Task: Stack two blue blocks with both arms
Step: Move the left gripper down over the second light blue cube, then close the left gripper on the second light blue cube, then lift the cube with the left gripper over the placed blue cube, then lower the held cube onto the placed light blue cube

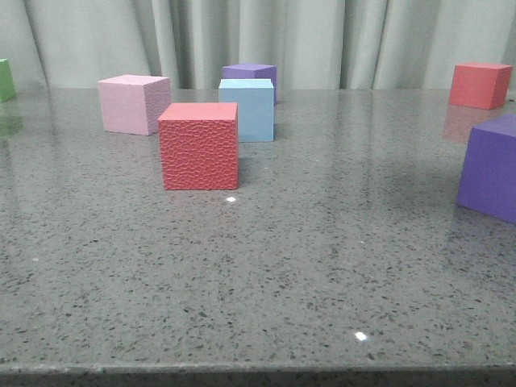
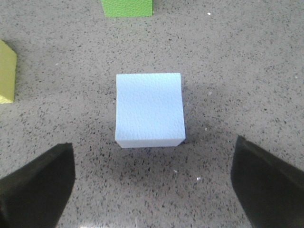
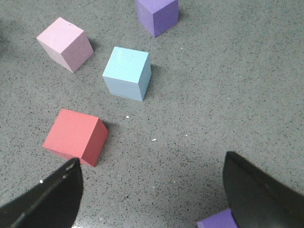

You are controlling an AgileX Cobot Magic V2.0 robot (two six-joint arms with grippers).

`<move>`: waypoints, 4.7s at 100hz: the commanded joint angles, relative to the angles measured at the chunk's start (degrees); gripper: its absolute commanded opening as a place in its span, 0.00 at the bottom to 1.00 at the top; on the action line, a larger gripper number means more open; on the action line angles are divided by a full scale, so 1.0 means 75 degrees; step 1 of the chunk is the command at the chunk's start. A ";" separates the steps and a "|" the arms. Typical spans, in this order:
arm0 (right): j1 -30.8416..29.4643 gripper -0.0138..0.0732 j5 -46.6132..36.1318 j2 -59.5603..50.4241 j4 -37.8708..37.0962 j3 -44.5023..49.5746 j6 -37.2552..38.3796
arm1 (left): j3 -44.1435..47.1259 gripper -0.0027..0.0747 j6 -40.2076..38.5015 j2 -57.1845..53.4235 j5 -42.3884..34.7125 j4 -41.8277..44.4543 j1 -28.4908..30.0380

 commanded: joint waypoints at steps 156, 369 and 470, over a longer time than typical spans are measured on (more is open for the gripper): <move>-0.0007 0.85 -0.0284 -0.0300 -0.0215 -0.0158 0.0019 | -0.1854 0.54 0.0018 0.1979 0.0090 -0.0106 0.0085; -0.0014 0.85 0.0177 -0.3663 -0.2712 0.2639 0.1668 | -0.5025 0.30 -0.3658 0.2189 0.1858 -0.0080 -0.4946; -0.0014 0.85 0.0270 -0.3663 -0.2728 0.2639 0.1661 | -0.5025 0.30 -0.4636 0.2674 0.1531 0.0546 -0.5663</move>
